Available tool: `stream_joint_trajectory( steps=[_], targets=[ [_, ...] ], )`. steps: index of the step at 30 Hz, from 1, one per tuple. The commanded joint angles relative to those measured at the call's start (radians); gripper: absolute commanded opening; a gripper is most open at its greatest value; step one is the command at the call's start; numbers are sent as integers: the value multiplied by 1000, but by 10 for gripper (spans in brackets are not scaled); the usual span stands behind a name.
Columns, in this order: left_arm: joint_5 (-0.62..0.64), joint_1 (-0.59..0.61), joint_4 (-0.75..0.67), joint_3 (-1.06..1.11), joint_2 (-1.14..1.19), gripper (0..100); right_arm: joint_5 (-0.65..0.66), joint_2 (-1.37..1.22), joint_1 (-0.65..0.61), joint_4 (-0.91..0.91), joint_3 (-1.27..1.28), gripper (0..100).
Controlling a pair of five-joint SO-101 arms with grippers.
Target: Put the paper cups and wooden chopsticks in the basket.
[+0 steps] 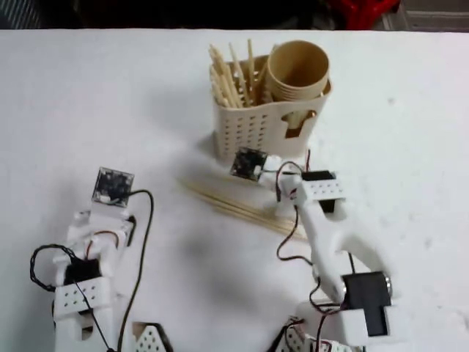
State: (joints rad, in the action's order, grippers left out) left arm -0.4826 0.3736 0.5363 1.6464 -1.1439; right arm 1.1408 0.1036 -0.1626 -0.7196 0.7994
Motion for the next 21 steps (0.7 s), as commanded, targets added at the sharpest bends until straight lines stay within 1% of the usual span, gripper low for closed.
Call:
stream_joint_trajectory(
  steps=[1,4,7,8,11,13,15,18,21],
  targets=[
    [5,4,-21,-5,-12,234,29,-33,15,62,-43,189],
    [5,4,-21,-5,-12,234,87,-87,13,82,-43,187],
    [5,4,-21,-5,-12,234,106,-142,19,73,-60,173],
    [5,4,-21,-5,-12,234,106,-150,21,67,-72,147],
    [5,4,-21,-5,-12,234,104,-153,13,21,-95,15],
    [5,4,-21,-5,-12,234,103,-153,12,-2,-95,30],
    [5,4,-21,-5,-12,234,66,-151,7,-28,-100,14],
    [5,4,-21,-5,-12,234,-60,-130,7,-38,-103,16],
    [5,4,-21,-5,-12,234,-110,-61,7,-54,-94,15]
  ],
)
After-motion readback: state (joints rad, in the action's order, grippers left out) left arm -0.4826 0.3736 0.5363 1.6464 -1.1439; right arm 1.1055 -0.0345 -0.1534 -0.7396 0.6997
